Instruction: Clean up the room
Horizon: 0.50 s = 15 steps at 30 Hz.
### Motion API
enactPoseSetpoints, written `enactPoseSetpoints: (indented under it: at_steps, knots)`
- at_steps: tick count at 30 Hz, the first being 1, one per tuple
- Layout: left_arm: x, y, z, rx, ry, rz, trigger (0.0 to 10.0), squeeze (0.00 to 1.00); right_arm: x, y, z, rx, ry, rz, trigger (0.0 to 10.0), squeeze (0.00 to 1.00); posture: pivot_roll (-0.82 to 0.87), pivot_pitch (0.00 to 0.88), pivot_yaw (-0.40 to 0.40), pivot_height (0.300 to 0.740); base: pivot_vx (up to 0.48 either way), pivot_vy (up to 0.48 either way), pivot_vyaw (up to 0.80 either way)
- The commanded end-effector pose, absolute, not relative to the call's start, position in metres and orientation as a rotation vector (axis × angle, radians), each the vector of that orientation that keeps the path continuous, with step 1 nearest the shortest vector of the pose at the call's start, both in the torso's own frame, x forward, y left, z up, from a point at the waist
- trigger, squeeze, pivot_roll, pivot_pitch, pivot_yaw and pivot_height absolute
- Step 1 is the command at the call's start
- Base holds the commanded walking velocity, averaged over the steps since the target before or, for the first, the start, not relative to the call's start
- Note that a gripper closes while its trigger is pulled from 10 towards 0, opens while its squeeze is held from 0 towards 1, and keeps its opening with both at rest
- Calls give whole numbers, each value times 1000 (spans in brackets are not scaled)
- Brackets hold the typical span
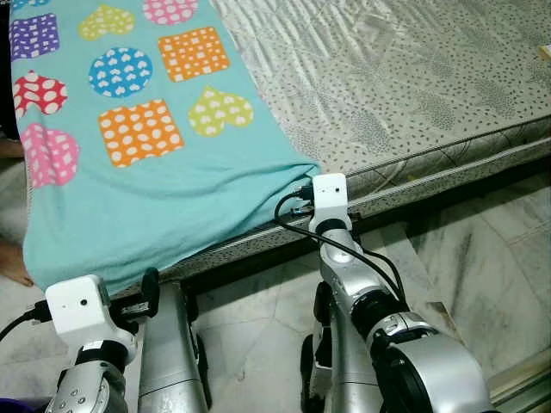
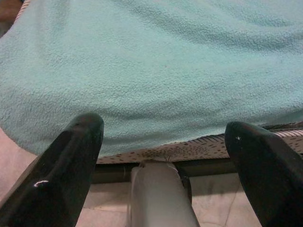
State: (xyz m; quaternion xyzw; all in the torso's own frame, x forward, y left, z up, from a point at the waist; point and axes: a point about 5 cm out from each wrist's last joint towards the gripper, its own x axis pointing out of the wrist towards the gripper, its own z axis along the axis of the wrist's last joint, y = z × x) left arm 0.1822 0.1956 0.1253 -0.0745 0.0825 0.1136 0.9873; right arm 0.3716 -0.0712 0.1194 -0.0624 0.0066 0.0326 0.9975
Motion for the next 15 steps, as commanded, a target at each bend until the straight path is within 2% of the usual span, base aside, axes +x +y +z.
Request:
enactPoseSetpoints:
  at_steps: [1, 15]
  knots:
    - [178, 200, 122, -136, 192, 244, 10000, 0, 369, -69, 114, -108, 33, 67, 0, 0, 117, 334, -36, 523, 0, 0, 0]
    - [181, 202, 122, -131, 185, 247, 10000, 0, 367, -80, 108, -67, 56, 48, 0, 0, 115, 326, -37, 523, 0, 0, 0]
